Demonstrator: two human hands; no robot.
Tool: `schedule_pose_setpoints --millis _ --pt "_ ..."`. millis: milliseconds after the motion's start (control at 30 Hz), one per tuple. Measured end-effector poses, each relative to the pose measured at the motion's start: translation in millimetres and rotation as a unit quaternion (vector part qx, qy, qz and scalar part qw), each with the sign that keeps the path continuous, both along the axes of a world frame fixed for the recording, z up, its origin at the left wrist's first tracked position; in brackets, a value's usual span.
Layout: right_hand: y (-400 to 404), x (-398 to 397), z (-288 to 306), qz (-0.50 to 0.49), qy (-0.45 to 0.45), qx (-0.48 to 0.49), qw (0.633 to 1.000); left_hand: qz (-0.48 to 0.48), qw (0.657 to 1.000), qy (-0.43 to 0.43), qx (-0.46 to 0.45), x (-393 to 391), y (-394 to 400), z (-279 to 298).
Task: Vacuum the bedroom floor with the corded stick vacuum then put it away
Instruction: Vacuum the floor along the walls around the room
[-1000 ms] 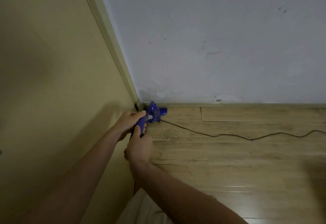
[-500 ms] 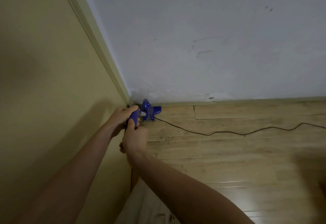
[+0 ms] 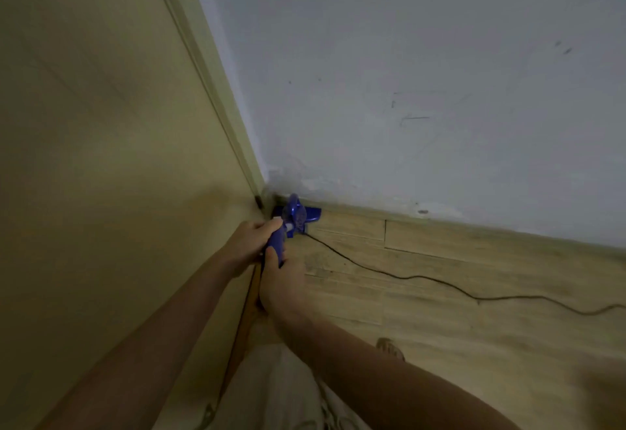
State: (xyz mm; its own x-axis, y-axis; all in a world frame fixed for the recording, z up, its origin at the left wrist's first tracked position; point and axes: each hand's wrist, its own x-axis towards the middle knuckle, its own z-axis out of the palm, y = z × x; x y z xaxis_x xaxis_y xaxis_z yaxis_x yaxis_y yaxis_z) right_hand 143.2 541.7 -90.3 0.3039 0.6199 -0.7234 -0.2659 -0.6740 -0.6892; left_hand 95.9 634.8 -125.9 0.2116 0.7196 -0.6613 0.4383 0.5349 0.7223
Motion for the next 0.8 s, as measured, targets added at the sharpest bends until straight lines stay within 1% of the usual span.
schedule_pose_setpoints --millis 100,233,333,400,533,667,800 --pt "-25.8 40.6 -1.9 0.060 -0.003 -0.001 0.998 0.031 1.000 -0.001 0.005 26.3 -28.3 -9.0" --pt "-65.0 98.7 -11.3 0.171 -0.027 -0.011 0.985 0.127 0.992 0.019 0.022 67.2 -76.5 -17.0" --pt "-83.1 137.0 -8.1 0.247 -0.052 0.005 0.968 0.239 0.970 -0.014 0.033 93.2 -110.4 -19.7" --pt "-100.1 154.2 -4.0 0.296 -0.063 0.016 0.953 0.288 0.957 -0.022 0.039 104.4 -136.2 -20.5" --pt "-138.1 178.7 -3.7 0.373 -0.075 0.011 0.925 0.355 0.933 -0.043 0.047 122.3 -188.9 -17.0" --pt "-179.6 201.6 -10.2 0.459 -0.102 0.008 0.883 0.421 0.905 -0.038 0.047 140.9 -247.4 -18.2" --pt "-222.9 226.9 -8.8 0.505 -0.121 0.019 0.854 0.476 0.878 -0.023 0.044 162.3 -301.2 -27.3"
